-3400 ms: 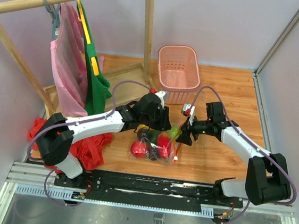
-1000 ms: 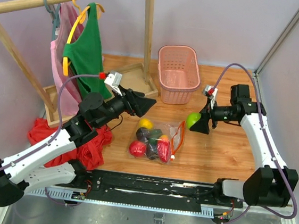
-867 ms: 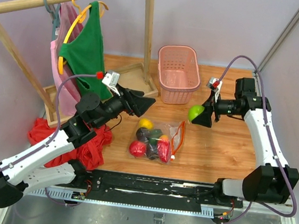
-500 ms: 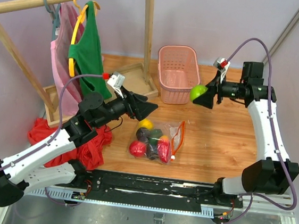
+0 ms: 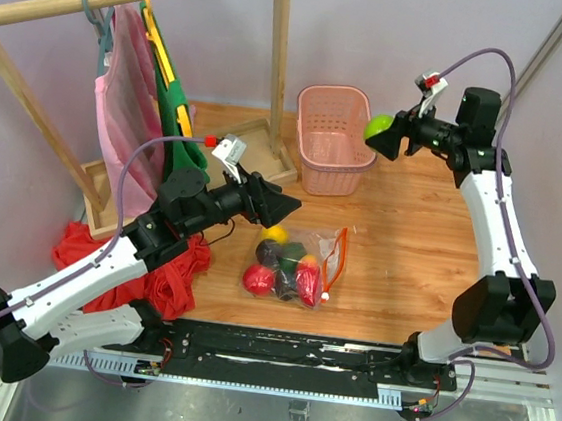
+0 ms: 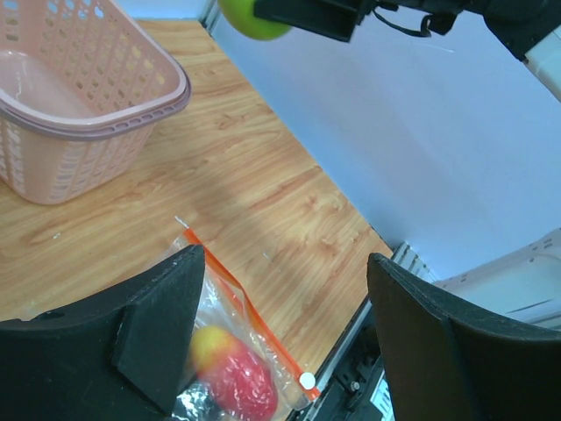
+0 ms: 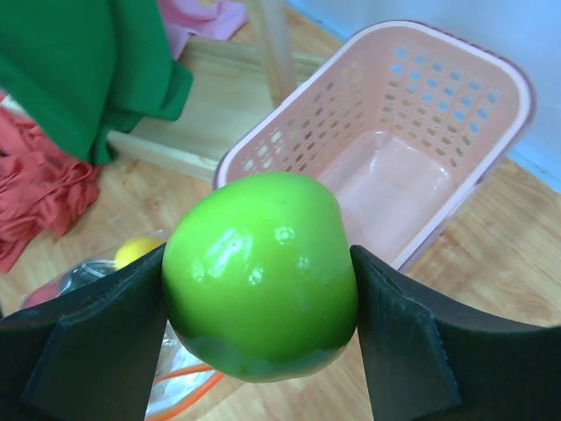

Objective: Open the zip-top bag and remove the fake food
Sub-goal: Place the fake fruit in the bin.

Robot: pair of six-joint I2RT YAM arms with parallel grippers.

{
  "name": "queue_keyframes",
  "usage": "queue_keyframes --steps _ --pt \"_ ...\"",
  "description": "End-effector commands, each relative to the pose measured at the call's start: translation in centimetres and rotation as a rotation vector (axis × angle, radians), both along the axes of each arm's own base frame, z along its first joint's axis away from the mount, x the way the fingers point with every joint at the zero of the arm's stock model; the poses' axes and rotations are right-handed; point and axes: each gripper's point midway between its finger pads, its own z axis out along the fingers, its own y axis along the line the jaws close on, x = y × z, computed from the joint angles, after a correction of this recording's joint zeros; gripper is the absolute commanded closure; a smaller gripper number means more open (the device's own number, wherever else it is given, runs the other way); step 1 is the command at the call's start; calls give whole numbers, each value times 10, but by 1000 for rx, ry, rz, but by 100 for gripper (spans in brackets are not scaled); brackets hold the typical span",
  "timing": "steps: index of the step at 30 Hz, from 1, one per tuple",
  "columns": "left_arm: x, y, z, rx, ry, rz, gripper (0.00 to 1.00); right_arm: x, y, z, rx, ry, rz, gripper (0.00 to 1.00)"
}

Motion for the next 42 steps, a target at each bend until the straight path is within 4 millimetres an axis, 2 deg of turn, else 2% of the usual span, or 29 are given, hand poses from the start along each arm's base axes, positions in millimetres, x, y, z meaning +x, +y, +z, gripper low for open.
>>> queue_keyframes --steps 1,5,10,11,12,14,15,18,22,24,27,31,32,34,38,42 --pt "-1 -3 9 -21 -25 -12 22 35 2 14 -13 -52 -98 79" --pt "3 0 3 -18 -7 17 22 56 9 4 -56 -65 -106 75" --pt "6 5 -7 -19 25 56 22 72 23 -14 -111 -65 -92 68" --pt "6 6 -8 -21 30 60 21 74 26 -19 -129 -70 -88 62" --pt "6 6 -9 -22 32 62 21 78 29 -24 -155 -81 -90 49" --pt "6 6 -10 -25 41 65 21 85 35 -35 -218 -116 -74 13" --pt "7 6 -11 -25 44 67 21 91 35 -40 -243 -126 -79 1" --pt "10 7 -16 -12 68 86 21 105 35 -43 -267 -139 -98 1" --pt "11 7 -22 -3 102 97 21 105 34 -23 -285 -234 -78 2" --pt "11 6 -25 -2 114 94 21 97 35 -12 -266 -249 -56 1" --pt "11 2 -28 3 124 83 21 75 38 2 -190 -224 15 1" --pt "15 -2 -37 59 144 104 22 31 46 10 -110 -210 142 1" --pt "16 -2 -41 96 147 115 22 17 46 17 -104 -236 166 1" --pt "18 -5 -52 164 163 130 23 -5 47 19 -102 -273 209 1" --pt "17 -11 -61 236 171 141 24 -47 44 15 -98 -333 254 2" --pt "17 -16 -66 282 175 153 25 -79 37 -3 -98 -305 226 2"
